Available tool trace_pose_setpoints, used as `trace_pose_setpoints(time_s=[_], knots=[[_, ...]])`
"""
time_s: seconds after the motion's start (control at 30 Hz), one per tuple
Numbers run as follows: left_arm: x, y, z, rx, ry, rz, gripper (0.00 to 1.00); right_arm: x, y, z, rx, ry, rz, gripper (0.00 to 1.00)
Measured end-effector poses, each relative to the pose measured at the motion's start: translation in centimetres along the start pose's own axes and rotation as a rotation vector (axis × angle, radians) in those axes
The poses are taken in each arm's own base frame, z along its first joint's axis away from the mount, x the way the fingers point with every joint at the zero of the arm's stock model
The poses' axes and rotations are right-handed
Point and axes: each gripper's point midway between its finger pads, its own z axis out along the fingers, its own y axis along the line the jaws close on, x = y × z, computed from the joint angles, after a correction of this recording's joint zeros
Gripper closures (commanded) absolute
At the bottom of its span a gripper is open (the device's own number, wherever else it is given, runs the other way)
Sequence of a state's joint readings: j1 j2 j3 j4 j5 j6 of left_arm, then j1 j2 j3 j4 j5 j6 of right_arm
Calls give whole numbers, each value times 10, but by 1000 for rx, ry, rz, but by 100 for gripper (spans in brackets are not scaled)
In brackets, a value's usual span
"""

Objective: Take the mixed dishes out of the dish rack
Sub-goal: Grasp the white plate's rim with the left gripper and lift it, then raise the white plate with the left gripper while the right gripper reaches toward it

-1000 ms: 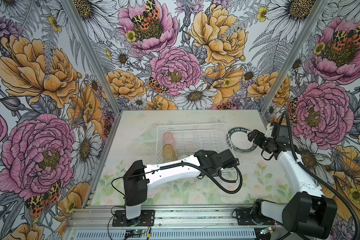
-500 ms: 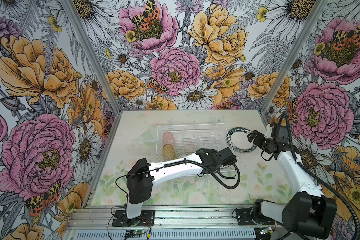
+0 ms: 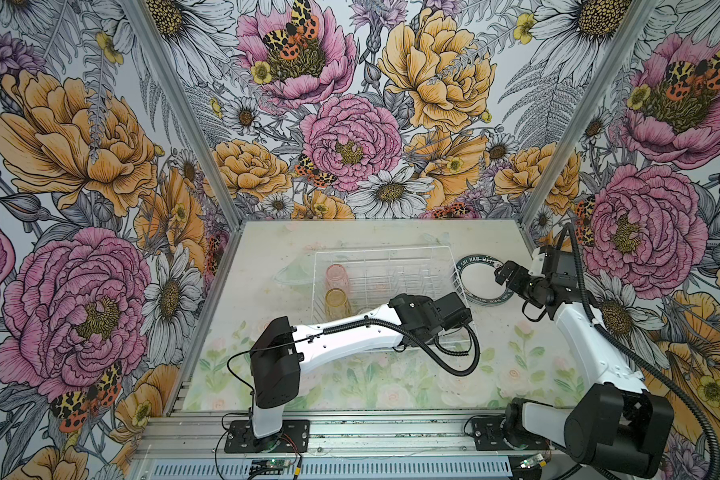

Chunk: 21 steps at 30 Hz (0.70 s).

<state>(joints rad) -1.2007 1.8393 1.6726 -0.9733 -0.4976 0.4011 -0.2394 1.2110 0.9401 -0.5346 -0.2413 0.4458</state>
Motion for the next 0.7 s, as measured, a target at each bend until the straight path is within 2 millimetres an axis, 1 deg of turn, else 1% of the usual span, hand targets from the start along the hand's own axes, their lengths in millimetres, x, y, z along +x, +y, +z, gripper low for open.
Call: trace_pose_setpoints(time_s=[0.07, 0.2, 0.27, 0.33, 0.43, 0.6, 0.7], knots=[[-2, 10, -11, -4, -27, -32, 100, 0, 0, 0, 0, 0, 0, 2], [-6, 37, -37, -22, -98, -118, 100, 0, 0, 0, -1, 0, -3, 2], [-6, 53, -50, -35, -132, -162, 100, 0, 1, 0, -6, 2, -3, 2], [-3, 67, -59, -44, -157, -205, 100, 1, 2, 0, -13, 4, -4, 2], [3, 84, -66, -33, -182, -273, 100, 1, 4, 0, -22, 8, -8, 2], [14, 107, -69, 27, -223, -414, 100, 3, 8, -1, -47, 16, -23, 4], [21, 129, -73, 71, -292, -547, 100, 3, 14, -3, -77, 18, -35, 5]])
